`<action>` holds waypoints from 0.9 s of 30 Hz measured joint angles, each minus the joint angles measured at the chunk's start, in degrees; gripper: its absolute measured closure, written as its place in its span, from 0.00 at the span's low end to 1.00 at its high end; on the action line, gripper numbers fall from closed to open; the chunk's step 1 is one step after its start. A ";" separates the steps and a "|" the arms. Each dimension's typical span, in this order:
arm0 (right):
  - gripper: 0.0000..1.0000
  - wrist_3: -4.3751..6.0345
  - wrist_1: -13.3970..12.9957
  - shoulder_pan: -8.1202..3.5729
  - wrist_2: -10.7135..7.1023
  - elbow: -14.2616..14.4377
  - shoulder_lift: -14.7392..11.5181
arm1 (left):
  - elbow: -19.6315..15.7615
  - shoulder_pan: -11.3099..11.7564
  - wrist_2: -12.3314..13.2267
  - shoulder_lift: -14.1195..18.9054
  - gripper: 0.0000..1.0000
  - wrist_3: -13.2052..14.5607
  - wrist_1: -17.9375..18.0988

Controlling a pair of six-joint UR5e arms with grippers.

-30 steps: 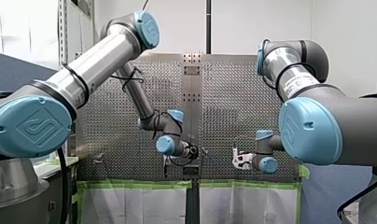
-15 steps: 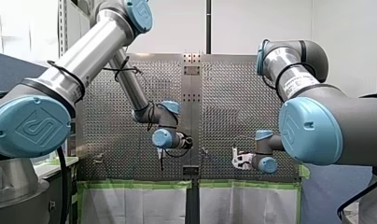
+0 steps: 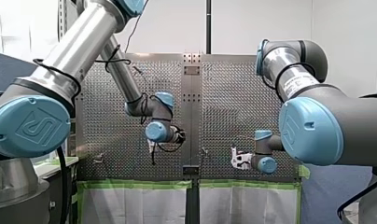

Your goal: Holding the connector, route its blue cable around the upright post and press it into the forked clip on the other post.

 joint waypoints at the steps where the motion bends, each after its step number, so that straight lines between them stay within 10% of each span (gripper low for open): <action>1: 1.00 0.01 -0.01 0.04 0.00 0.00 0.00 | -0.51 -0.01 -0.02 0.50 0.01 0.51 0.09; 27: 1.00 0.03 0.39 0.35 -0.01 0.00 0.00 | -13.78 -0.26 -0.05 13.78 0.01 0.94 1.35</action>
